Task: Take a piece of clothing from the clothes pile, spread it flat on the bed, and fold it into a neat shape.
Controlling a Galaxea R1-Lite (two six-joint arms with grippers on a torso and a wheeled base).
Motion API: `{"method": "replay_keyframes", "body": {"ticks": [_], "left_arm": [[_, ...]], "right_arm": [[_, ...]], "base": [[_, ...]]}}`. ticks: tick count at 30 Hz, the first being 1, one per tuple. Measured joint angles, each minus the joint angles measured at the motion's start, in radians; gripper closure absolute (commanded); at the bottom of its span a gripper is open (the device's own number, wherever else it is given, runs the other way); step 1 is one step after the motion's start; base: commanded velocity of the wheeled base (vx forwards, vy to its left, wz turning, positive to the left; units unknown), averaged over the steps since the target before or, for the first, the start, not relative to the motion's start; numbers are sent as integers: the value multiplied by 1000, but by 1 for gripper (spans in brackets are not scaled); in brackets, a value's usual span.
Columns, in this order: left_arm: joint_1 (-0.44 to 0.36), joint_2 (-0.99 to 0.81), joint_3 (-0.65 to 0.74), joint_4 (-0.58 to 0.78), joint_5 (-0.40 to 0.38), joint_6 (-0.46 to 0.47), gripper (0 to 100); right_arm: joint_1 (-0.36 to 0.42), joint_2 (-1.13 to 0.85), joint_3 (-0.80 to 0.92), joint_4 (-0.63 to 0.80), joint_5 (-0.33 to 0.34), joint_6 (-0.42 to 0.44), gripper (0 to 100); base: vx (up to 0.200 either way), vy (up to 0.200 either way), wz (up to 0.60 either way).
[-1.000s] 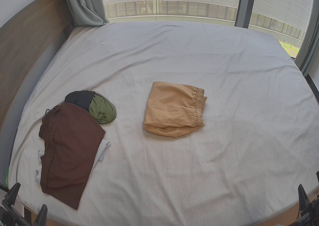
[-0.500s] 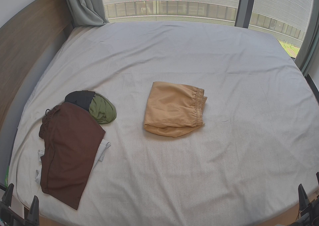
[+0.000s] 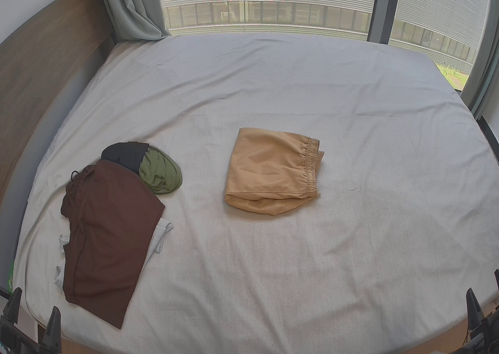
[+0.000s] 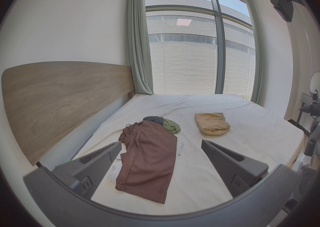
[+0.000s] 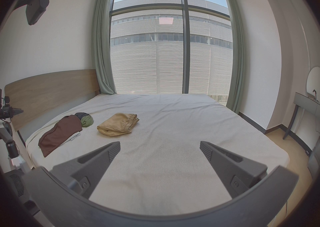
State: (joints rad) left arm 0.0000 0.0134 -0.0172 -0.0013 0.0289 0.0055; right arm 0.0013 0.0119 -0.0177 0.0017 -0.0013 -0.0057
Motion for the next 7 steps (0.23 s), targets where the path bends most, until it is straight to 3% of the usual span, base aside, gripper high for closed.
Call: {"method": "replay_keyframes", "body": {"ticks": [7], "left_arm": [[0,0,0,0,0,0,0]], "right_arm": [[0,0,0,0,7,-3,0]], "base": [[0,0,0]]}}
